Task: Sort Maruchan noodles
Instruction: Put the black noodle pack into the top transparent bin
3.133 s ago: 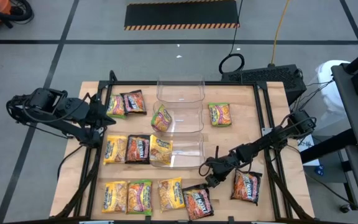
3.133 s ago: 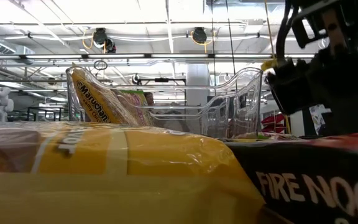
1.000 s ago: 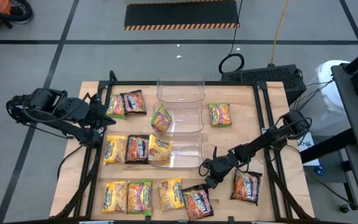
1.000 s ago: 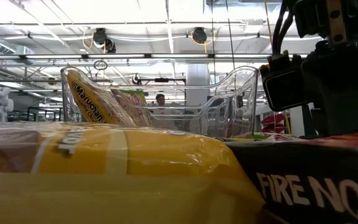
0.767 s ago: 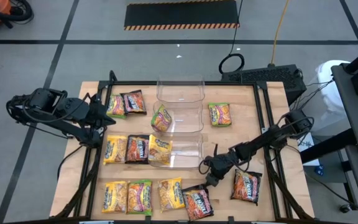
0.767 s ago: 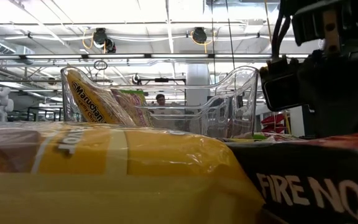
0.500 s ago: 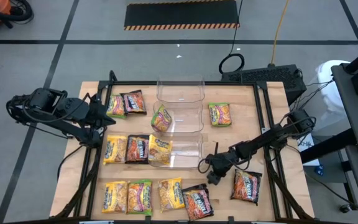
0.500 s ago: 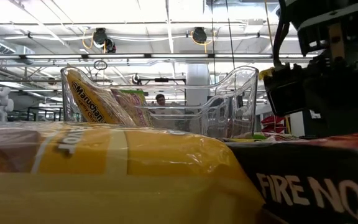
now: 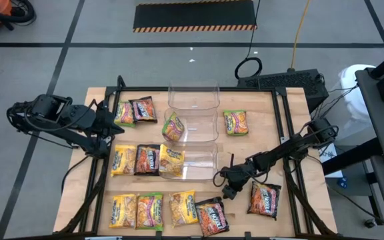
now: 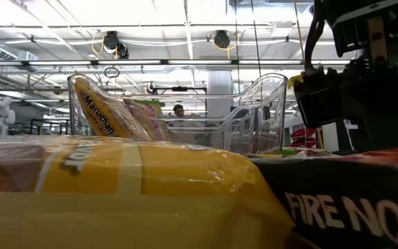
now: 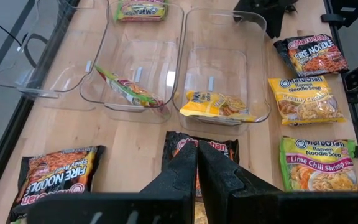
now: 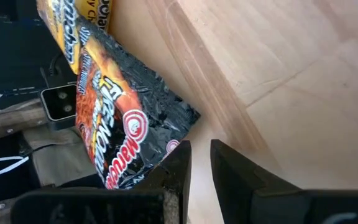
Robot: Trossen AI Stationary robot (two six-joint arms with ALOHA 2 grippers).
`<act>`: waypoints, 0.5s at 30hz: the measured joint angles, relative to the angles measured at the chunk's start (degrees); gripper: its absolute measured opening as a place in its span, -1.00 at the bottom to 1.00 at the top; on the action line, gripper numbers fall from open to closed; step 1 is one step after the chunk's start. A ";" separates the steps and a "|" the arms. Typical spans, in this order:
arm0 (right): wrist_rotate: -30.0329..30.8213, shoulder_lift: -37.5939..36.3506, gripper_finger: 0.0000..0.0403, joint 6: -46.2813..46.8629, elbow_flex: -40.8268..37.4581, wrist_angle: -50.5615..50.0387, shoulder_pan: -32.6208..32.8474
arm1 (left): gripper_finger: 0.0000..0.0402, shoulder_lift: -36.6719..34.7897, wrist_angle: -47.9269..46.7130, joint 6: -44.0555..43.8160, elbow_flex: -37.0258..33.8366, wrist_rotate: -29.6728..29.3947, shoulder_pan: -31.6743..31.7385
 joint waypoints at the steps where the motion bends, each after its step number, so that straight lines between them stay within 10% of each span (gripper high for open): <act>1: 0.00 0.01 -0.73 -0.05 0.00 0.31 0.01 | -0.89 0.00 0.01 0.01 0.00 0.00 -0.01; 15: 0.00 0.10 -0.73 0.07 0.02 3.44 1.18 | -0.89 0.00 0.00 0.03 0.00 -0.02 0.01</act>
